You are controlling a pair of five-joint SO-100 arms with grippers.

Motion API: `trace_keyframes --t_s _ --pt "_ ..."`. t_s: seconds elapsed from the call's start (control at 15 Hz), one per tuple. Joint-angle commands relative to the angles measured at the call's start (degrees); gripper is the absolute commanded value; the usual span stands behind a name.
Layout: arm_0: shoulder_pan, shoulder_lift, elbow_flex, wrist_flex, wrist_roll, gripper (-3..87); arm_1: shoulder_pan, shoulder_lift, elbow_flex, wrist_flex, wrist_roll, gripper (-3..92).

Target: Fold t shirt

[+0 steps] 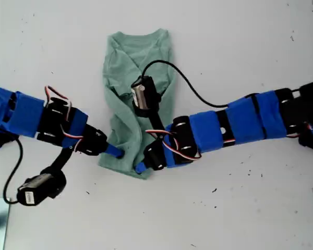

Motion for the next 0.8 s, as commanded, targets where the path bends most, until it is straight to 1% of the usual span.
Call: trace_keyframes --t_s 0.0,0.07,0.2,0.4,0.53,0.6,0.73 --pt "0.7 -10.99 -8.44 1.67 -1.14 8.9 -0.7 -4.39 -1.85 -0.35 1.85 11.1" --pt "2.46 -6.68 -8.44 0.26 -1.67 -0.1 -0.97 -4.75 -1.85 1.49 2.64 1.4" --pt "5.89 -4.92 -15.91 3.08 -2.72 -0.1 -2.37 -1.58 -1.85 5.19 2.46 1.2" --pt "11.95 -0.97 -26.98 1.14 -8.88 -0.1 -4.13 11.78 -1.14 14.24 -0.62 1.2" --pt "15.64 1.49 -27.86 -5.45 -10.28 -0.1 -7.03 18.98 0.26 14.33 -3.87 1.2" --pt "16.52 1.41 -27.86 -6.33 -10.99 -0.1 -7.56 19.16 0.26 14.77 -3.78 1.2" --pt "15.56 2.99 -27.6 -5.71 -11.07 -0.1 -5.01 20.83 0.35 13.89 -5.71 1.2"
